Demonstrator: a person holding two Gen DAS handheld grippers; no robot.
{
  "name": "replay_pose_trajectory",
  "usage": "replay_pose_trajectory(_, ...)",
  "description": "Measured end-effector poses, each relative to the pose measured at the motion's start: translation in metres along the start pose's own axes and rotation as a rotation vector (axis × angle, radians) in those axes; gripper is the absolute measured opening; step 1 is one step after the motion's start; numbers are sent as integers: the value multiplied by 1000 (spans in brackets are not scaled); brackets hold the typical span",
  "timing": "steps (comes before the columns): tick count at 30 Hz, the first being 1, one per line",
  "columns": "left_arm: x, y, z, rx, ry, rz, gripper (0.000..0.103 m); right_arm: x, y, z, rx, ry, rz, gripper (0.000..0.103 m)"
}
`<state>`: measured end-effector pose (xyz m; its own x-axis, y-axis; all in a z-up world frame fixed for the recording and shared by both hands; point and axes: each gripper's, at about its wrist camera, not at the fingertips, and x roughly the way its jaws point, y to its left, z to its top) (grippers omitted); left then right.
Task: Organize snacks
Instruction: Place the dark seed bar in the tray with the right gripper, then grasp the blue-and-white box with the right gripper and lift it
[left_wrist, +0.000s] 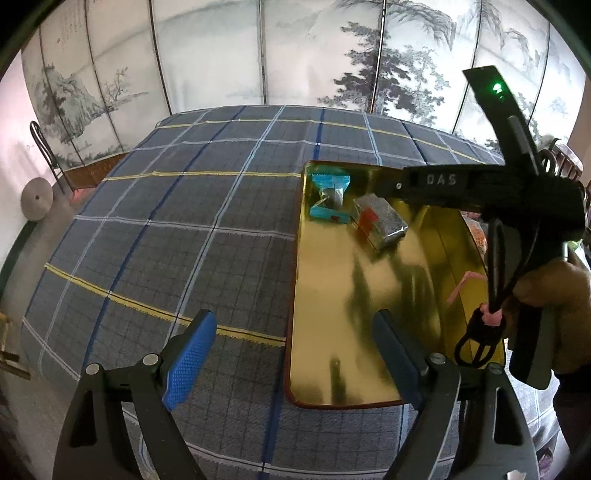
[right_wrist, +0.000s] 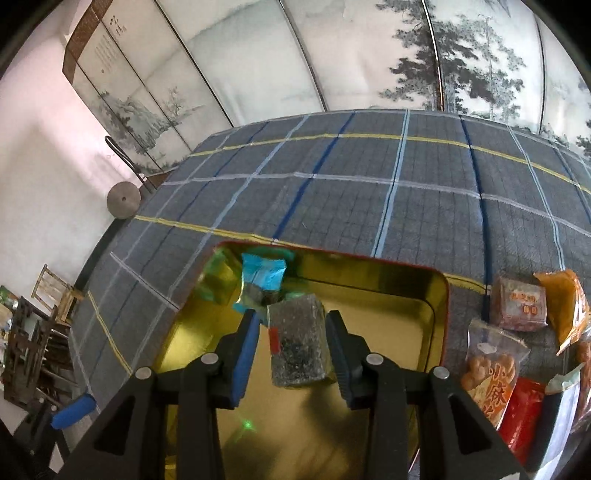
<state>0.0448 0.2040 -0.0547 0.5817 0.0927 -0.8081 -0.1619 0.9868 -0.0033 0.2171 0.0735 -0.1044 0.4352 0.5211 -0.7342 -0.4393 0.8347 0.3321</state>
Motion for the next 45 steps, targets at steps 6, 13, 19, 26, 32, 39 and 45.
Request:
replay_pose_trajectory(6,-6,-1,2,8,-16,-8,83,-48,-18,-25,52,-84,3,46)
replay_pose_trajectory(13,-11,-15,2,26,-22,-43,84,-130,-103,-100,142,-86,-204,63)
replay_pose_trajectory(19,-19,-40,-1,82,-27,-72,84,-136,-154,-121,256,-15,-195,63)
replay_pose_trajectory(26,-19,-44,3,88,-19,-68,85,-115,-164,-113,266,13,-161,63)
replay_pose_trajectory(32,-14,-48,1,99,-4,-72,85,-101,-160,-99,224,34,-183,63)
replay_pose_trajectory(39,-12,-54,2,110,8,-68,85,-99,-157,-97,162,31,-238,50)
replay_pose_trajectory(45,-24,-70,3,159,-19,-71,85,-160,-162,-126,221,-77,-139,50)
